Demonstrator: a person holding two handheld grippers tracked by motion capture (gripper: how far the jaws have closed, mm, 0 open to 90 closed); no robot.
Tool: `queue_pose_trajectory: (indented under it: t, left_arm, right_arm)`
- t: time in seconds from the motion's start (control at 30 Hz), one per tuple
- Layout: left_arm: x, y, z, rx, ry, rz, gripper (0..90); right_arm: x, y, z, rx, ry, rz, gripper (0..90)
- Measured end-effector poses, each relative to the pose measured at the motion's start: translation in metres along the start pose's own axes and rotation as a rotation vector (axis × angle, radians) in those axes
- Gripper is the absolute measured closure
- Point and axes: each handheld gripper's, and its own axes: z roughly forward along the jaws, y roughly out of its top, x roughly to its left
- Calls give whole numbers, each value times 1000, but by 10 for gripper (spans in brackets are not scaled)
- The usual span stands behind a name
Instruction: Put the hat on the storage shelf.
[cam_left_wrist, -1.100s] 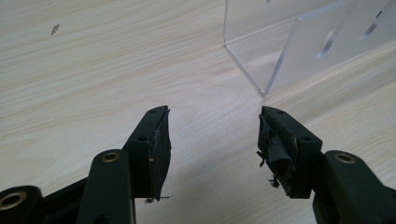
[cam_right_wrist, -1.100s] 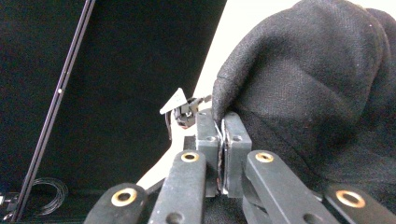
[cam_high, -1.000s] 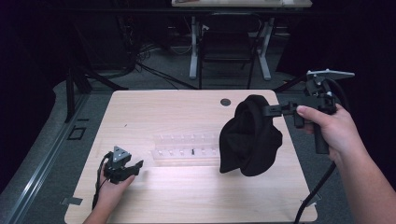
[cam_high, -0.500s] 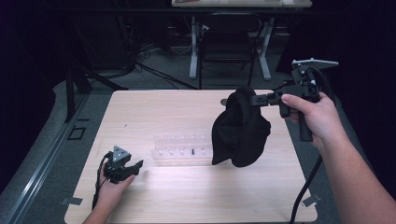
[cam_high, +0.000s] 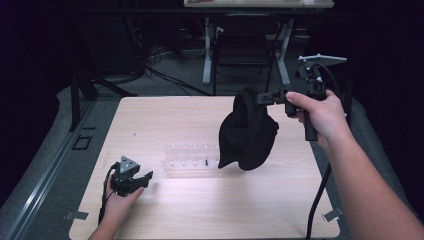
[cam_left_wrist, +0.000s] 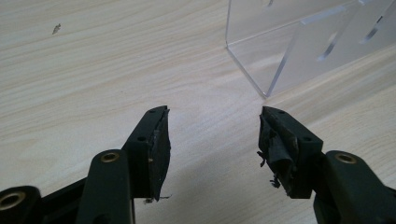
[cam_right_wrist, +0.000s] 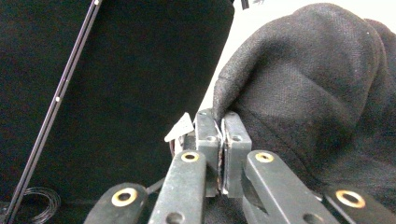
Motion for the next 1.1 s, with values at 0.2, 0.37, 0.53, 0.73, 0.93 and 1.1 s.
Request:
queue_pose_trajectory:
  t: [0.2,0.37,0.53,0.73,0.93,1.1]
  left_arm:
    - [1,0,0,-1,-4,-4,435]
    - [1,0,0,-1,-5,-3,435]
    - [1,0,-1,-5,-8,-7,435]
    - [1,0,-1,-7,-10,-9,435]
    - [0,1,-2,-24,-5,-7,438]
    - [-5,5,-7,-47,-17,9,445]
  right_arm:
    - [-2,7,16,-2,7,-3,884]
    - [-5,12,27,-4,14,4,884]
    - [-6,15,38,0,17,1,884]
    - [-10,17,49,2,18,8,883]
    - [-16,17,58,19,16,16,883]
    - [-18,16,64,32,9,17,883]
